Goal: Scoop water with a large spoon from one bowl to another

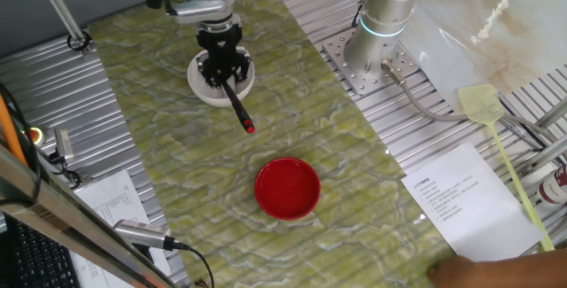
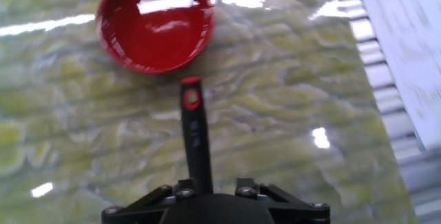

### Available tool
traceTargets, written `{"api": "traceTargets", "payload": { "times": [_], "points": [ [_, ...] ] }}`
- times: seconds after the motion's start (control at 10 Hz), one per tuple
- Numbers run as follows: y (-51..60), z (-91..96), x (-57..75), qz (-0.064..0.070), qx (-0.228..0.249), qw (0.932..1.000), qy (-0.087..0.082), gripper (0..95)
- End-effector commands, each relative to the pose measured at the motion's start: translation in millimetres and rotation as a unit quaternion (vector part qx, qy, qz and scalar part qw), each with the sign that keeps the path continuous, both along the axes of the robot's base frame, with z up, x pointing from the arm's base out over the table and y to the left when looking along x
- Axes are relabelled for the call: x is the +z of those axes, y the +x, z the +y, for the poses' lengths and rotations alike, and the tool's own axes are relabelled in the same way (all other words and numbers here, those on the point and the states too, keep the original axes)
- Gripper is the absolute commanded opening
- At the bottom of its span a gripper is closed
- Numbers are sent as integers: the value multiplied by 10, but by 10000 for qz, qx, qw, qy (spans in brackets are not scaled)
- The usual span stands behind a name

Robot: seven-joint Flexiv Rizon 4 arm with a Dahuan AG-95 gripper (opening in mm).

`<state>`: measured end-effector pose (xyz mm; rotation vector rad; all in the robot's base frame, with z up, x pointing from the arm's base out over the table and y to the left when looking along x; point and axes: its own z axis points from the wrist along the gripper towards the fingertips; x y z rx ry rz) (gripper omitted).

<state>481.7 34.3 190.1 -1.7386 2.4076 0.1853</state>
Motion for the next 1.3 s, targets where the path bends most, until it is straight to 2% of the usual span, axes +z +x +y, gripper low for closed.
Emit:
{"api": "traceTargets", "payload": {
  "times": [0.1, 0.2, 0.3, 0.4, 0.5, 0.6, 0.8, 0.9, 1.0, 1.2, 1.3],
  "points": [
    [184, 61, 240, 650, -3644, 9267, -643, 0],
    [223, 25, 285, 821, -4341, 8949, -632, 0],
    [309, -56, 352, 833, -4608, 8812, -653, 0],
    [355, -112, 399, 862, -4727, 8748, -619, 0],
    [359, -198, 448, 1004, -5052, 8544, -686, 0],
    [337, -286, 467, 1103, -5290, 8387, -672, 0],
    [282, -522, 538, 1215, -5486, 8244, -680, 0],
    [216, -738, 592, 1281, -5532, 8200, -712, 0],
    [180, -834, 609, 1297, -5574, 8170, -706, 0],
    [138, -926, 637, 1324, -5798, 8015, -620, 0],
    [90, -1011, 654, 1311, -5876, 7964, -580, 0]
  ]
}}
